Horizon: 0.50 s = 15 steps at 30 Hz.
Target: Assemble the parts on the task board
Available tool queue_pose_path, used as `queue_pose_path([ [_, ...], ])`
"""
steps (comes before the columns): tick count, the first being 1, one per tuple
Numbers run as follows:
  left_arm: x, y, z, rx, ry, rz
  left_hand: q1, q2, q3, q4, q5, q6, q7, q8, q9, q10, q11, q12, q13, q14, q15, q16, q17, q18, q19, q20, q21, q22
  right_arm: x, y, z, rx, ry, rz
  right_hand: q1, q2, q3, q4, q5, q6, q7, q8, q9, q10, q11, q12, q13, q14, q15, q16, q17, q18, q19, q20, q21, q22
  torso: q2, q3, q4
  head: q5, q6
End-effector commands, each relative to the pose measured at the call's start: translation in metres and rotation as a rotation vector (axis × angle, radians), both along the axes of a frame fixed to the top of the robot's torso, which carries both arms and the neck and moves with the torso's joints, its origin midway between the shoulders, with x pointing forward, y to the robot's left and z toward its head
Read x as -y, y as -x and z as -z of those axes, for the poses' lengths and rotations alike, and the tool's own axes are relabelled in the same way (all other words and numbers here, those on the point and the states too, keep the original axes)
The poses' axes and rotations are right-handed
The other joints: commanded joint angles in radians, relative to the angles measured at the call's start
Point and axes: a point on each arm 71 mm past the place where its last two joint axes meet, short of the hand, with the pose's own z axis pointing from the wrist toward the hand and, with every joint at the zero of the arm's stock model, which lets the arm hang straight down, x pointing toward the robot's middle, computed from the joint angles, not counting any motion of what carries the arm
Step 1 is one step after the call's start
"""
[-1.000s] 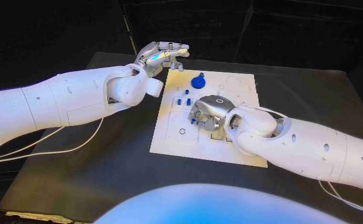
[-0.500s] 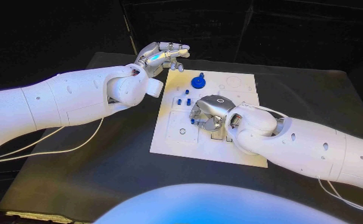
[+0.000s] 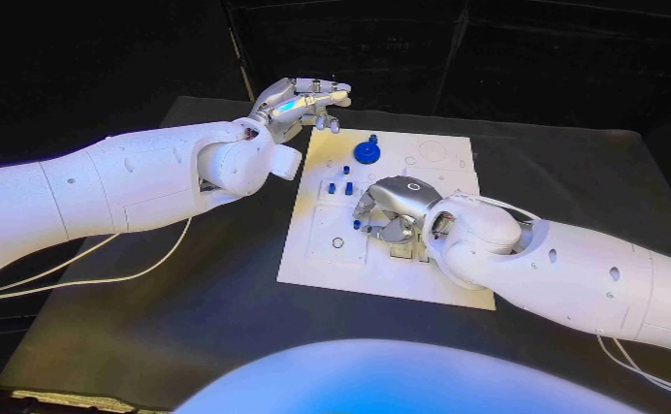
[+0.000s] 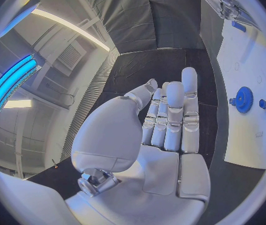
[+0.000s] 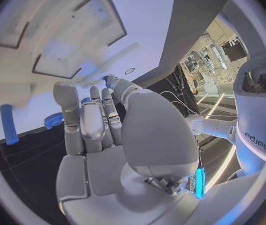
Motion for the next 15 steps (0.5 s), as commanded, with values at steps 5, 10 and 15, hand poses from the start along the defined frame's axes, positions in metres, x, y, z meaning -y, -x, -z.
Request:
queue_pose_path([
  [5, -0.001, 0.000, -0.001, 0.002, 0.007, 0.008, -0.003, -0.005, 0.003, 0.001, 0.004, -0.006, 0.000, 0.004, -0.001, -0.006, -0.002, 0.005, 0.000, -0.006, 0.002, -0.005, -0.001, 0.013, 0.004, -0.002, -0.003, -0.001, 0.017, 0.008, -0.015, 0.046, -0.093, 0.022, -0.012, 0.000, -0.007, 0.000, 0.014, -0.010, -0.001, -0.001, 0.000, -0.005, -0.003, 0.012, 0.002, 0.003, 0.005, -0.006, -0.005, -0.006, -0.004, 0.004, -0.003, 0.001, -0.002, -0.0006, -0.0019, -0.008, 0.000],
  [10, -0.003, -0.001, -0.001, 0.002, 0.005, 0.004, -0.003, -0.005, 0.003, 0.001, 0.004, -0.006, 0.000, 0.004, -0.001, -0.006, -0.002, 0.005, 0.000, -0.006, 0.002, -0.005, -0.001, 0.013, 0.004, -0.002, -0.003, -0.001, 0.034, 0.003, -0.035, 0.081, -0.097, 0.059, -0.021, -0.003, -0.017, 0.002, 0.017, -0.033, -0.002, -0.003, -0.002, -0.011, -0.003, 0.019, 0.002, 0.000, 0.004, -0.015, -0.021, -0.005, -0.008, 0.004, -0.011, -0.012, -0.002, -0.0001, -0.0033, -0.017, 0.000],
  [15, -0.003, -0.001, -0.001, 0.001, 0.006, 0.007, -0.003, -0.005, 0.003, 0.001, 0.004, -0.006, 0.000, 0.004, -0.001, -0.006, -0.002, 0.005, 0.000, -0.006, 0.002, -0.005, -0.001, 0.013, 0.004, -0.002, -0.003, -0.001, 0.052, -0.009, -0.057, 0.092, -0.067, 0.106, -0.025, -0.009, -0.029, 0.001, 0.010, -0.060, -0.006, -0.003, -0.002, -0.021, -0.005, 0.025, 0.001, -0.001, 0.003, -0.020, -0.028, -0.004, -0.009, 0.004, -0.015, -0.017, 0.000, -0.0008, 0.0010, -0.027, 0.000],
])
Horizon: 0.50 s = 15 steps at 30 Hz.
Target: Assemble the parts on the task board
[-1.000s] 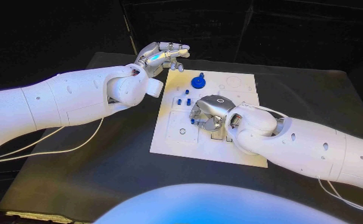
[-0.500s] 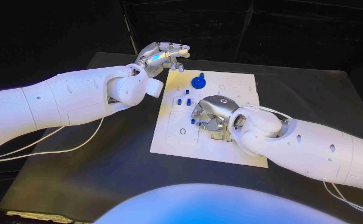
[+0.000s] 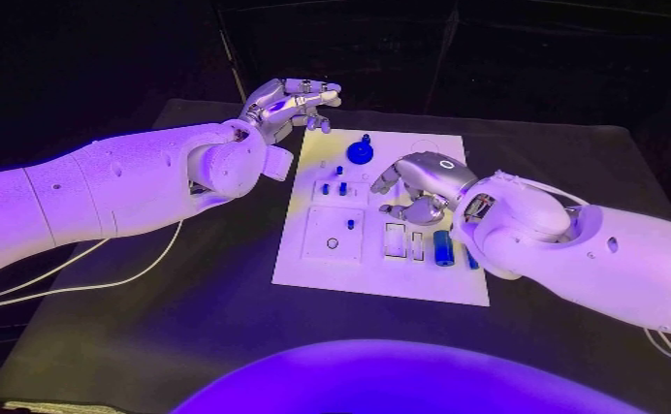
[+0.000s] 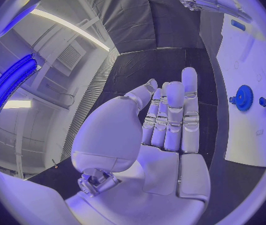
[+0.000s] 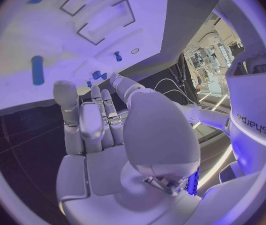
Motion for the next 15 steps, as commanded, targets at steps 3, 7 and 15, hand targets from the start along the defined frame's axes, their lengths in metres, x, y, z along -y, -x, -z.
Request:
queue_pose_path([
  [3, 0.001, 0.000, -0.001, 0.002, 0.010, 0.015, -0.003, -0.005, 0.003, 0.001, 0.004, -0.006, 0.000, 0.004, -0.001, -0.006, -0.002, 0.005, 0.000, -0.006, 0.002, -0.005, -0.001, 0.012, 0.004, -0.002, -0.003, -0.001, 0.021, -0.016, -0.017, -0.028, 0.039, 0.098, -0.021, -0.005, -0.046, 0.008, -0.033, -0.060, 0.003, -0.001, 0.000, -0.037, 0.003, 0.009, 0.000, -0.006, 0.006, -0.025, -0.031, 0.000, -0.013, 0.002, -0.026, -0.030, 0.001, -0.0020, 0.0049, -0.013, 0.000],
  [7, 0.000, 0.000, -0.001, 0.001, 0.010, 0.015, -0.003, -0.005, 0.004, 0.000, 0.004, -0.007, 0.000, 0.004, -0.001, -0.008, -0.002, 0.005, 0.000, -0.007, 0.003, -0.005, -0.002, 0.012, 0.004, -0.002, -0.004, -0.001, 0.038, -0.025, -0.020, -0.046, 0.103, 0.153, -0.009, -0.002, -0.079, 0.003, -0.031, -0.100, 0.002, -0.002, 0.000, -0.071, 0.003, 0.012, 0.000, -0.011, 0.005, -0.045, -0.061, 0.004, -0.022, 0.003, -0.050, -0.063, 0.003, -0.0018, 0.0020, -0.018, 0.000],
  [15, 0.001, 0.000, -0.002, 0.002, 0.012, 0.018, -0.003, -0.005, 0.004, 0.000, 0.004, -0.007, 0.000, 0.004, -0.001, -0.008, -0.002, 0.006, 0.000, -0.007, 0.003, -0.005, -0.003, 0.012, 0.004, -0.002, -0.004, -0.002, 0.047, -0.033, -0.015, -0.075, 0.217, 0.181, 0.005, 0.002, -0.160, 0.016, -0.049, -0.167, -0.008, -0.002, 0.000, -0.109, -0.002, 0.031, 0.001, -0.012, 0.002, -0.063, -0.088, 0.009, -0.025, -0.001, -0.076, -0.098, 0.003, -0.0016, 0.0037, -0.025, 0.000],
])
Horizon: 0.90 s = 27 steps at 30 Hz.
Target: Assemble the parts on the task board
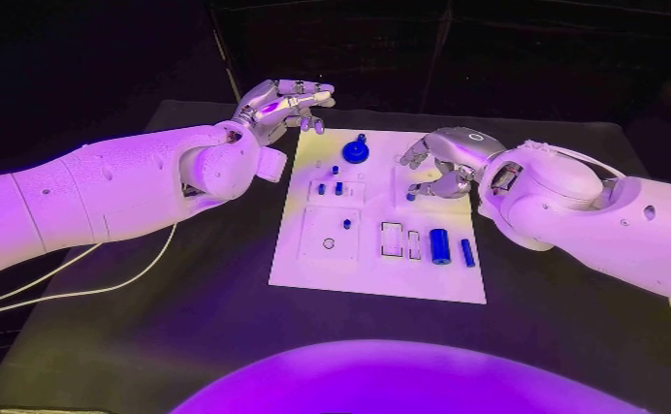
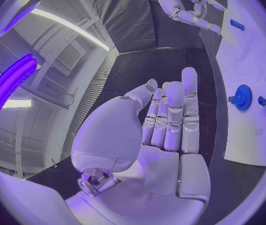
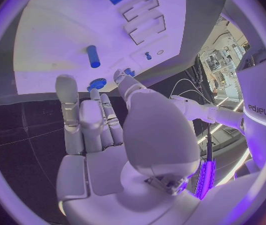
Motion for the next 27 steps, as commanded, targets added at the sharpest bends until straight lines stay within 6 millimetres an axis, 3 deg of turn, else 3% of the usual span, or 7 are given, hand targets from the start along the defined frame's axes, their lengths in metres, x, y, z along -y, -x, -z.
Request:
queue_pose_path([
  [1, 0.002, 0.000, -0.002, 0.004, 0.011, 0.014, -0.003, -0.005, 0.004, 0.000, 0.004, -0.007, 0.000, 0.004, -0.001, -0.008, -0.002, 0.006, 0.000, -0.007, 0.003, -0.005, -0.001, 0.012, 0.004, -0.002, -0.004, -0.001, 0.001, -0.002, 0.007, -0.062, 0.101, 0.020, 0.014, 0.001, -0.028, 0.008, -0.011, -0.022, -0.003, -0.002, 0.000, -0.017, 0.002, 0.009, 0.001, -0.009, -0.002, -0.011, -0.013, 0.009, -0.009, -0.002, -0.013, -0.016, 0.000, 0.0002, 0.0017, -0.002, 0.000],
  [6, 0.002, 0.000, -0.002, 0.005, 0.011, 0.013, -0.003, -0.005, 0.004, 0.000, 0.004, -0.007, 0.000, 0.004, -0.001, -0.008, -0.002, 0.006, 0.000, -0.007, 0.003, -0.005, -0.001, 0.012, 0.004, -0.002, -0.004, -0.001, -0.002, -0.004, 0.011, -0.088, 0.139, 0.009, 0.025, 0.007, -0.053, 0.018, -0.017, -0.022, -0.004, -0.001, 0.002, -0.026, 0.002, 0.019, 0.001, -0.009, -0.003, -0.016, -0.019, 0.010, -0.009, -0.002, -0.021, -0.026, 0.000, 0.0017, 0.0018, 0.000, 0.000],
  [14, 0.002, 0.000, -0.002, 0.005, 0.011, 0.014, -0.003, -0.005, 0.004, 0.000, 0.004, -0.007, 0.000, 0.004, -0.001, -0.008, -0.002, 0.006, 0.000, -0.007, 0.003, -0.005, -0.001, 0.012, 0.004, -0.002, -0.004, -0.001, -0.007, -0.007, 0.015, -0.104, 0.159, -0.003, 0.047, 0.029, -0.065, 0.023, -0.015, 0.012, 0.000, 0.006, 0.006, -0.016, 0.000, 0.042, 0.003, -0.006, -0.005, -0.018, -0.021, 0.010, -0.004, -0.004, -0.025, -0.031, 0.000, 0.0012, 0.0002, 0.002, 0.000],
  [19, 0.002, 0.000, -0.002, 0.005, 0.012, 0.015, -0.003, -0.005, 0.004, 0.000, 0.004, -0.007, 0.000, 0.004, -0.001, -0.008, -0.002, 0.006, 0.000, -0.007, 0.003, -0.005, -0.001, 0.012, 0.004, -0.002, -0.004, -0.001, -0.009, -0.010, 0.018, -0.113, 0.171, -0.003, 0.075, 0.057, -0.052, 0.013, -0.004, 0.030, -0.003, 0.008, 0.008, 0.006, -0.004, 0.063, 0.003, -0.004, -0.008, -0.017, -0.020, 0.010, 0.001, -0.008, -0.026, -0.033, 0.000, 0.0014, 0.0024, 0.000, 0.000],
  [27, 0.002, 0.000, -0.002, 0.005, 0.011, 0.015, -0.002, -0.005, 0.005, 0.000, 0.004, -0.008, 0.001, 0.005, -0.001, -0.009, -0.002, 0.006, -0.001, -0.007, 0.003, -0.005, 0.001, 0.012, 0.004, -0.002, -0.005, -0.001, -0.010, -0.012, 0.021, -0.123, 0.179, -0.006, 0.088, 0.079, -0.022, 0.006, -0.001, 0.088, -0.001, 0.023, 0.012, 0.046, -0.003, 0.077, -0.001, -0.002, -0.009, -0.015, -0.017, 0.009, 0.007, -0.009, -0.024, -0.032, 0.000, 0.0017, 0.0001, 0.002, 0.000],
])
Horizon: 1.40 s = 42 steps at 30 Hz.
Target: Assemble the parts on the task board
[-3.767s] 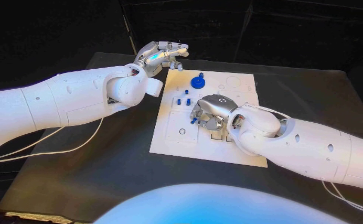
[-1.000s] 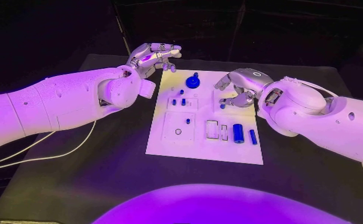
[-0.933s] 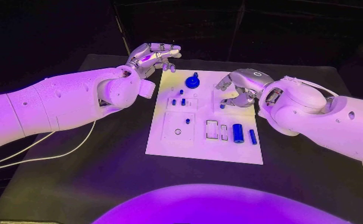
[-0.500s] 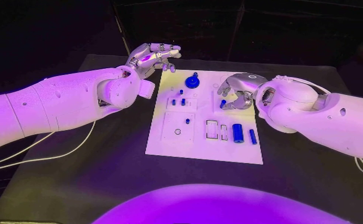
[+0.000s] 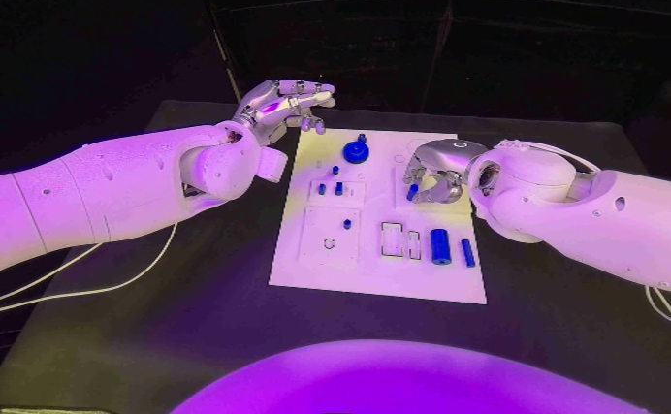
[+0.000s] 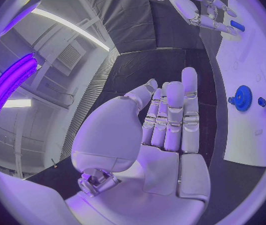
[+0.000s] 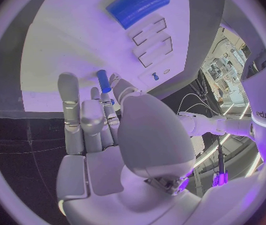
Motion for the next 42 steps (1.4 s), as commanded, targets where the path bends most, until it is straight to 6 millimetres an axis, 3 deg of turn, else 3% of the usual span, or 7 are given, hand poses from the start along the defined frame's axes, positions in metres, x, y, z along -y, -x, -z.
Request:
queue_pose_path([
  [1, 0.0016, -0.0002, -0.0017, 0.005, 0.010, 0.011, -0.002, -0.005, 0.005, 0.000, 0.004, -0.008, 0.001, 0.005, -0.001, -0.005, 0.002, 0.007, -0.001, -0.007, 0.003, -0.005, 0.001, 0.012, 0.004, -0.002, -0.005, -0.001, -0.0007, 0.0000, 0.0012, -0.009, 0.019, -0.011, 0.008, 0.009, 0.018, -0.003, 0.005, 0.020, 0.001, 0.007, 0.002, 0.019, 0.000, 0.007, -0.001, 0.003, -0.005, -0.001, 0.007, 0.008, 0.008, -0.003, 0.000, 0.002, 0.000, 0.0001, -0.0010, 0.000, 0.000],
  [17, 0.0014, -0.0003, -0.0016, 0.004, 0.009, 0.011, -0.002, -0.005, 0.006, 0.000, 0.004, -0.008, 0.001, 0.005, -0.001, -0.006, 0.002, 0.007, -0.001, -0.007, 0.003, -0.005, 0.000, 0.012, 0.004, -0.002, -0.005, -0.002, -0.0009, -0.0025, 0.0012, 0.018, -0.018, -0.010, 0.005, 0.014, 0.110, -0.003, -0.009, 0.094, 0.000, 0.021, 0.001, 0.099, -0.010, 0.016, 0.001, 0.011, -0.012, 0.023, 0.037, 0.005, 0.021, -0.008, 0.020, 0.023, 0.000, -0.0001, -0.0007, -0.002, 0.000],
  [28, 0.0009, -0.0001, -0.0016, 0.003, 0.009, 0.011, -0.003, -0.005, 0.006, 0.000, 0.004, -0.008, 0.001, 0.006, -0.001, -0.006, 0.002, 0.008, -0.001, -0.007, 0.003, -0.005, -0.001, 0.012, 0.004, -0.002, -0.005, -0.002, -0.0038, -0.0028, -0.0001, 0.031, -0.053, -0.010, -0.032, -0.009, 0.122, 0.018, -0.027, 0.107, -0.004, 0.016, -0.003, 0.122, -0.016, 0.014, 0.001, 0.013, -0.017, 0.030, 0.044, 0.004, 0.025, -0.014, 0.026, 0.028, 0.000, -0.0008, -0.0002, -0.004, 0.000],
  [33, 0.0008, -0.0001, -0.0016, 0.003, 0.009, 0.011, -0.003, -0.005, 0.006, 0.000, 0.004, -0.008, 0.001, 0.006, -0.001, -0.006, 0.002, 0.008, -0.001, -0.007, 0.003, -0.005, -0.001, 0.012, 0.004, -0.002, -0.005, -0.002, -0.0041, -0.0030, 0.0006, 0.026, -0.049, -0.006, -0.041, -0.036, 0.123, 0.020, -0.030, 0.080, 0.006, -0.004, -0.009, 0.112, -0.008, 0.003, 0.000, 0.012, -0.012, 0.031, 0.044, 0.003, 0.024, -0.012, 0.025, 0.025, -0.001, -0.0006, -0.0008, -0.004, 0.000],
  [42, 0.0006, -0.0001, -0.0016, 0.003, 0.008, 0.010, -0.002, -0.006, 0.006, -0.001, 0.004, -0.009, 0.001, 0.006, -0.001, -0.006, 0.002, 0.008, -0.001, -0.008, 0.003, -0.005, -0.001, 0.013, 0.005, -0.002, -0.005, -0.002, -0.0039, -0.0030, 0.0020, 0.015, -0.036, -0.004, -0.040, -0.045, 0.127, 0.020, -0.031, 0.066, 0.011, -0.013, -0.010, 0.110, -0.005, 0.000, 0.001, 0.011, -0.009, 0.030, 0.041, 0.004, 0.022, -0.010, 0.023, 0.022, 0.000, -0.0005, 0.0000, -0.007, 0.000],
])
